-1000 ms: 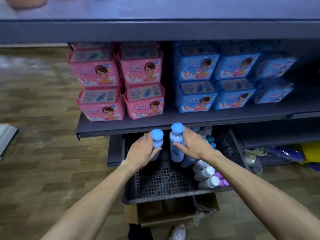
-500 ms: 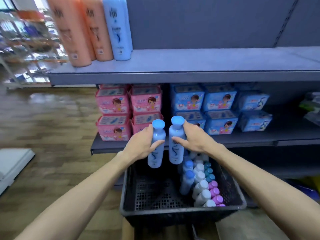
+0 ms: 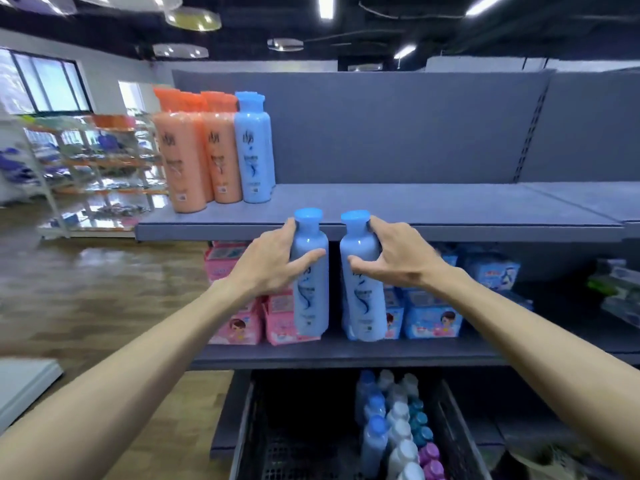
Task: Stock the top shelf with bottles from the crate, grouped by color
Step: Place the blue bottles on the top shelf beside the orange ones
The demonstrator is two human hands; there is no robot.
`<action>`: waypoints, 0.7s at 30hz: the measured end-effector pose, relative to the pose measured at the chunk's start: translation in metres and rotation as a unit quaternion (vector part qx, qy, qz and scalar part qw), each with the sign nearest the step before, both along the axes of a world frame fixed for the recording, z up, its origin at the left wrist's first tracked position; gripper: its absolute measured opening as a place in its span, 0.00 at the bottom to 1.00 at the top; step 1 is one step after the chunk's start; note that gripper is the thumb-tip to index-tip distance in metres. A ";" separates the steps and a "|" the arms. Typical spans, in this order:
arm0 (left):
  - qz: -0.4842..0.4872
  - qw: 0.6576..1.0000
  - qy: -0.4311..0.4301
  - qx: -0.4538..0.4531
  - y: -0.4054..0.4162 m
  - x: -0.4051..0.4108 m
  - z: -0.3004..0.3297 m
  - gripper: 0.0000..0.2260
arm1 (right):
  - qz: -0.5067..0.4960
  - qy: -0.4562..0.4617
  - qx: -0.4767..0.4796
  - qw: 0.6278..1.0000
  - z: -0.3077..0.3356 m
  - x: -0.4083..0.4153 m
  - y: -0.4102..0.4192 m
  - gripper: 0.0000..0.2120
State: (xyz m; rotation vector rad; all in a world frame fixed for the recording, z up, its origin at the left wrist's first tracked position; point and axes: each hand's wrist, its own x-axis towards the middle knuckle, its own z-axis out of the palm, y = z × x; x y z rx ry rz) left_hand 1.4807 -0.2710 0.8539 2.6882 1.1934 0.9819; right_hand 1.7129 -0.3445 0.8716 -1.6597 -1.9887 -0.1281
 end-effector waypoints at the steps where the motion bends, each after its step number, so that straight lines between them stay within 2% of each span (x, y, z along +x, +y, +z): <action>1: 0.001 1.000 -0.010 0.004 0.003 0.000 0.013 0.24 | 0.002 0.009 0.010 1.000 0.011 0.000 0.002 0.20; 5: -0.003 0.998 -0.057 0.020 0.013 0.001 0.067 0.18 | 0.020 0.056 0.039 0.998 0.054 0.000 0.011 0.14; 8: 0.000 0.997 -0.076 0.028 0.022 0.001 0.103 0.15 | 0.029 0.064 0.067 0.995 0.089 -0.002 0.019 0.14; 14: 0.009 0.994 -0.097 0.050 0.041 0.000 0.152 0.20 | 0.036 0.070 0.099 0.992 0.138 -0.007 0.040 0.15; 21: 0.036 0.995 -0.088 0.043 0.061 0.006 0.165 0.20 | 0.017 0.091 0.096 0.991 0.144 -0.013 0.073 0.18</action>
